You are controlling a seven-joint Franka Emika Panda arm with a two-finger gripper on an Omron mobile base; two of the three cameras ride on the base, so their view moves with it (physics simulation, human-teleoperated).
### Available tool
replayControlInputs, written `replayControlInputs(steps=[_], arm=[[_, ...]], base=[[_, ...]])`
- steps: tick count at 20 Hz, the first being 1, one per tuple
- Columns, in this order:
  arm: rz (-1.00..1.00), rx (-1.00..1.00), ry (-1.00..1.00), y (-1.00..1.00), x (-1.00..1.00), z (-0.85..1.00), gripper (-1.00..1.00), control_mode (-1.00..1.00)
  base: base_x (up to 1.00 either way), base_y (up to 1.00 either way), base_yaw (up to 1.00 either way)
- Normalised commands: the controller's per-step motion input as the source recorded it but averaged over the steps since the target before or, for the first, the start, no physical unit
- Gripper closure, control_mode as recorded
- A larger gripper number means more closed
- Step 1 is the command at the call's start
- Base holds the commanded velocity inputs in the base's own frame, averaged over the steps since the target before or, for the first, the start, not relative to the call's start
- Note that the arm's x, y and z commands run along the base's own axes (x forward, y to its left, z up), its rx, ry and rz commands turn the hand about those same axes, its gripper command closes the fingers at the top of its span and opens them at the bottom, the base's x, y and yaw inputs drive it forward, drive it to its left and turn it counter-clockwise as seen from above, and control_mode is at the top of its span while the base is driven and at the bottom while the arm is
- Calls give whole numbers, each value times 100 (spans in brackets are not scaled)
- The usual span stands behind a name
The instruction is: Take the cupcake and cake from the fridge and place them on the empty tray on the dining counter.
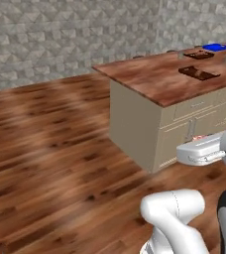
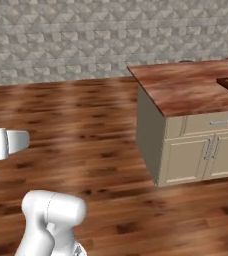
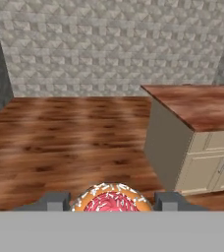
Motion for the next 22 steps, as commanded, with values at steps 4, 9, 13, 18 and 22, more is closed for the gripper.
replayControlInputs(steps=[4, 9, 13, 18, 22], arm=[[0, 0, 0, 0, 0, 0, 100, 100], [0, 0, 0, 0, 0, 0, 100, 100], [0, 0, 0, 0, 0, 0, 100, 100], [0, 0, 0, 0, 0, 0, 100, 100], [0, 0, 0, 0, 0, 0, 100, 100]], base=[[100, 52, 0], [100, 61, -2], [100, 56, -4], [100, 46, -1], [100, 27, -1]])
